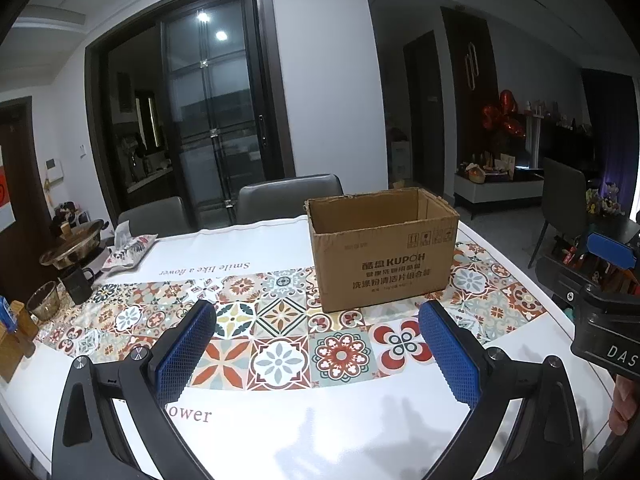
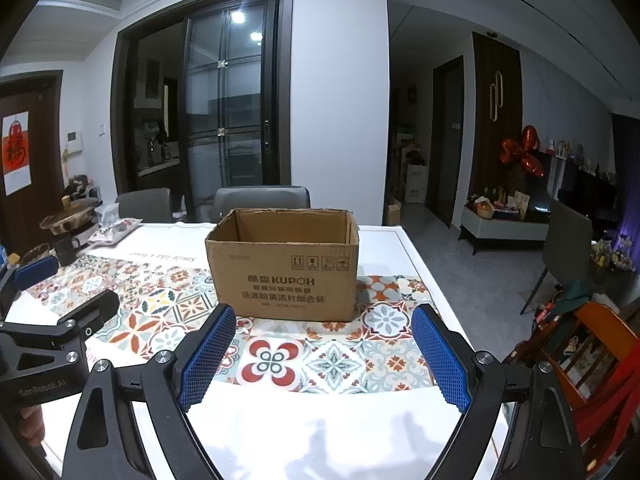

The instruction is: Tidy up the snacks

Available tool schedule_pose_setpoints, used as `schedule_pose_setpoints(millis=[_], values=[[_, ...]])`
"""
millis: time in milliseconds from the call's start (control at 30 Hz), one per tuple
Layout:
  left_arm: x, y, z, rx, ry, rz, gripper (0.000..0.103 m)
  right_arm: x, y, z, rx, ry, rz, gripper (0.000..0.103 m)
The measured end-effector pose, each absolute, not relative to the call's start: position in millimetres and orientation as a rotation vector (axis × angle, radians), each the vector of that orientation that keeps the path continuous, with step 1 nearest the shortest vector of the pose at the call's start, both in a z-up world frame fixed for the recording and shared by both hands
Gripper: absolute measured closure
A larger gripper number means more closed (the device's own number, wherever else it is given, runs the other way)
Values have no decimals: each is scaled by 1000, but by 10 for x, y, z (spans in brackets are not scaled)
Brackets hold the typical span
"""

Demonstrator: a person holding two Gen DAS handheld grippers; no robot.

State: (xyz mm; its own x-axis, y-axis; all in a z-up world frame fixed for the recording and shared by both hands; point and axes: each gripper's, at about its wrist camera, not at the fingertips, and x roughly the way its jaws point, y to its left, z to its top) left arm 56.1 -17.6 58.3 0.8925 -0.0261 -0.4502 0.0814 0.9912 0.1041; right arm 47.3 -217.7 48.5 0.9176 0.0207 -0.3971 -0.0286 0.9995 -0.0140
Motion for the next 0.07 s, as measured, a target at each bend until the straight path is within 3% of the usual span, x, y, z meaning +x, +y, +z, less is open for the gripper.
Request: schedule_pose_setpoints(millis=[67], values=[[558, -177, 586, 123, 463, -52, 0, 472, -2181, 483, -22, 410, 24, 13]])
